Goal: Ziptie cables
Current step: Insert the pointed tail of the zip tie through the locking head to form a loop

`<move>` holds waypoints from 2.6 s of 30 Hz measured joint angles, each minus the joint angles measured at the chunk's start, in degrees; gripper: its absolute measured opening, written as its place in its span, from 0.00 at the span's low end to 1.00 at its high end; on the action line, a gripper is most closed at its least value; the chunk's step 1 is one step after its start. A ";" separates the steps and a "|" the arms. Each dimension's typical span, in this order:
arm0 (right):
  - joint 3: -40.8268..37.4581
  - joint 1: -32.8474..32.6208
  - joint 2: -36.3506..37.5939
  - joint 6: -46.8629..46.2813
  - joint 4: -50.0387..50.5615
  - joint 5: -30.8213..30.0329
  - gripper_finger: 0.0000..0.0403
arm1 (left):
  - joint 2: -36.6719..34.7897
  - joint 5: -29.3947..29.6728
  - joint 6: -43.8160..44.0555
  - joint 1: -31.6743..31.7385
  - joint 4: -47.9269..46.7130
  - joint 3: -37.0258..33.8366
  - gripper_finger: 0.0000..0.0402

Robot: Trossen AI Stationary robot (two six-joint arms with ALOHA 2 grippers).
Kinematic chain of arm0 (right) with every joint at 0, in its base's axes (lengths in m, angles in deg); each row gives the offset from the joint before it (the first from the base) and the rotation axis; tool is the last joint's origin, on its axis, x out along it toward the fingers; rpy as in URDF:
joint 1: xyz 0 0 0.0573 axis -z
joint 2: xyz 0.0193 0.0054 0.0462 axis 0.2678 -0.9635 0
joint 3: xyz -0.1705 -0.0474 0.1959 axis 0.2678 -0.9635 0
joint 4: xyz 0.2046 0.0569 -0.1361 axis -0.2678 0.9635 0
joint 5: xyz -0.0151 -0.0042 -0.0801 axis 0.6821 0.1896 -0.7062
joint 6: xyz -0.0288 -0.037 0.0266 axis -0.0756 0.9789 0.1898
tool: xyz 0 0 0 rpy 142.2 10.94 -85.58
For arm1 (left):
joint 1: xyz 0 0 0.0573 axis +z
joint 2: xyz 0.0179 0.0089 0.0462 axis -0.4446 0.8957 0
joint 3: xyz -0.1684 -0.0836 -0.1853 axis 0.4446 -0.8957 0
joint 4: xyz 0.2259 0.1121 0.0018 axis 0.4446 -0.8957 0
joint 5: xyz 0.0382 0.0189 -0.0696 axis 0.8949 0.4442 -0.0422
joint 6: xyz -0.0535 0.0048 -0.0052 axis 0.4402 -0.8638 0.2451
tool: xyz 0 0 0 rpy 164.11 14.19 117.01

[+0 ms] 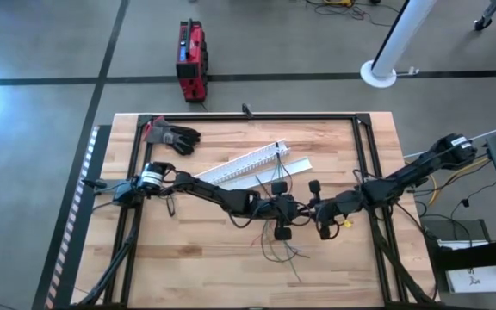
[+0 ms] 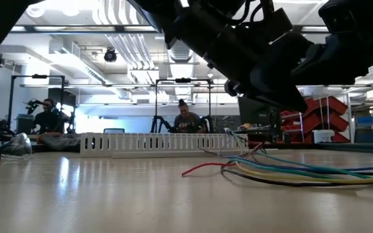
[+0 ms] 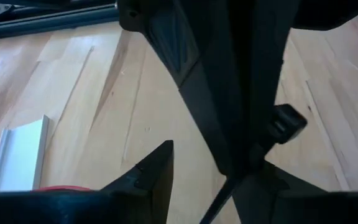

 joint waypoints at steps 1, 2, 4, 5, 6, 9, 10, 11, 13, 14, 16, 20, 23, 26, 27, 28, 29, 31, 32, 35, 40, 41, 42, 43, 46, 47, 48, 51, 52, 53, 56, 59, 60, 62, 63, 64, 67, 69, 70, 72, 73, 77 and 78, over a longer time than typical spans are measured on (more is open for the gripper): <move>0.17 0.00 0.00 0.26 0.43 -0.02 0.00 | 0.00 -0.02 0.09 0.00 -0.14 0.00 0.31; 0.37 0.00 0.00 0.76 1.04 -0.12 0.00 | 0.00 -0.02 0.16 -0.05 -0.43 0.00 0.31; 0.93 0.00 0.00 1.20 1.65 -0.14 0.00 | 0.00 -0.04 0.38 -0.14 -1.21 0.00 0.29; 1.03 0.00 0.00 1.38 1.60 -0.14 0.00 | 0.00 -0.04 0.47 -0.20 -1.42 0.00 0.28; 1.14 0.00 0.00 1.51 1.63 -0.10 0.00 | 0.00 -0.04 0.59 -0.25 -1.53 0.00 0.27; 1.61 0.00 0.00 1.64 2.06 0.30 0.00 | 0.00 -0.02 0.93 -0.37 -1.52 0.00 0.24; 1.70 0.00 0.00 1.71 2.09 0.32 0.00 | 0.00 -0.02 1.07 -0.36 -1.54 0.00 0.22; 1.68 0.00 0.00 1.76 2.18 0.32 0.00 | 0.00 -0.02 1.34 -0.35 -1.54 0.00 0.21; 1.68 0.00 0.00 1.63 2.33 0.36 0.00 | 0.00 -0.02 1.82 -0.35 -1.54 0.00 0.17; 1.67 0.00 0.00 1.60 2.31 0.49 0.00 | 0.00 0.00 1.88 -0.35 -1.54 0.00 0.15; 1.66 0.00 0.00 1.60 2.31 1.66 0.00 | 0.00 0.00 1.88 -0.33 -1.56 0.00 0.10; 1.65 0.00 0.00 1.12 1.92 3.06 0.00 | 0.00 -0.02 1.90 -0.35 -1.54 0.00 0.01; 1.64 0.34 0.00 0.44 1.91 3.28 0.00 | 0.00 0.00 2.05 -0.36 -1.54 0.00 0.01; 1.66 0.78 0.00 0.05 1.89 3.29 0.00 | 0.02 0.05 2.10 -0.31 -1.56 0.00 0.00; 1.64 0.98 0.00 0.05 1.89 3.33 0.00 | 0.02 0.05 2.12 -0.33 -1.54 -0.02 0.00; 1.64 1.08 0.00 0.05 1.89 3.39 0.00 | 0.04 0.09 2.14 -0.31 -1.52 -0.02 0.00; 1.64 1.13 0.00 0.04 1.89 3.59 0.00 | 0.04 0.20 2.14 -0.33 -1.51 -0.02 0.00; 1.64 1.16 0.00 -0.01 1.88 4.64 0.01 | 0.05 0.74 2.14 -0.33 -1.50 -0.02 0.00; 1.64 1.19 0.00 -0.43 1.80 5.02 0.02 | 0.07 1.19 2.14 -0.33 -1.50 -0.02 0.00; 1.64 1.55 0.00 -1.98 1.48 5.80 0.06 | 0.07 1.57 2.14 -0.34 -1.52 -0.08 0.00; 1.64 2.24 0.00 -2.34 1.47 5.89 0.12 | 0.09 1.71 2.14 -0.31 -1.50 -0.09 0.00; 1.64 2.33 0.00 -2.37 1.47 5.88 0.13 | 0.09 1.71 2.18 -0.31 -1.50 -0.09 0.00; 1.64 2.54 0.00 -2.37 1.45 5.91 0.14 | 0.09 1.73 2.27 -0.31 -1.51 -0.09 0.00; 1.64 2.62 0.00 -2.37 1.39 5.89 0.14 | 0.09 1.73 2.32 -0.31 -1.50 -0.09 0.00; 1.61 2.62 -0.03 -2.35 0.25 5.89 0.15 | 0.09 1.74 2.34 -0.31 -1.50 -0.09 0.00; 1.61 2.62 -0.29 -2.36 -0.64 5.89 0.15 | 0.09 1.75 2.34 -0.31 -1.50 -0.09 0.00; 1.61 2.62 -0.68 -2.37 -1.54 5.91 0.14 | 0.09 1.75 2.34 -0.31 -1.49 -0.09 0.00; 1.61 2.62 -3.40 -2.35 -4.35 6.05 0.12 | 0.11 1.73 2.32 -0.32 -1.67 -0.09 0.00; 1.61 2.62 -4.66 -2.33 -5.44 6.03 0.11 | 0.12 1.70 2.31 -0.33 -2.03 -0.14 0.00; 1.64 2.62 -5.73 -2.16 -5.86 5.89 0.10 | 0.20 1.68 2.28 -0.37 -2.26 -0.22 0.00; 1.81 2.62 -7.56 -1.98 -5.72 5.64 0.08 | 0.33 1.53 2.28 -0.37 -2.64 -0.26 0.00; 2.29 2.62 -7.63 -2.07 -5.26 5.66 0.06 | 0.33 1.53 2.28 -0.39 -2.64 -0.26 0.00; 2.36 2.62 -7.43 -1.93 -5.01 5.67 0.06 | 0.33 1.52 2.28 -0.39 -2.53 -0.26 0.00; 2.40 2.62 -6.75 -1.31 -4.79 5.65 0.06 | 0.32 1.53 2.28 -0.39 -2.24 -0.26 0.00; 2.40 2.62 -6.27 -1.09 -4.52 5.65 0.06 | 0.30 1.56 2.30 -0.39 -2.06 -0.26 0.00; 2.40 2.70 -5.91 -0.88 -4.32 5.64 0.06 | 0.28 1.58 2.26 -0.37 -1.91 -0.24 0.00; 2.56 2.99 -4.33 -0.80 -2.55 5.78 0.04 | -0.44 2.89 1.02 -0.37 -3.10 -0.20 0.00; 2.64 3.06 -3.26 -0.50 -1.62 5.42 0.01 | -1.75 6.18 0.11 -0.67 -5.12 -0.17 0.01; 2.66 3.04 -2.73 -0.39 -1.10 5.44 0.01 | -2.55 7.54 -0.47 -0.90 -5.96 -0.17 0.03; 2.68 3.08 -1.83 -0.34 -1.11 5.81 0.01 | -4.05 8.66 -1.09 -1.14 -6.95 -0.17 0.06; 2.75 3.16 -1.75 -0.11 -1.36 5.89 0.00 | -4.83 8.68 -1.20 -1.23 -7.93 -0.17 0.08; 2.73 3.65 -2.03 0.20 -0.69 6.11 0.00 | -7.42 8.71 -0.77 -1.66 -13.68 -0.11 0.18; 2.73 3.74 -2.36 0.19 -0.64 6.10 0.00 | -8.02 8.70 -0.24 -1.80 -15.47 -0.11 0.21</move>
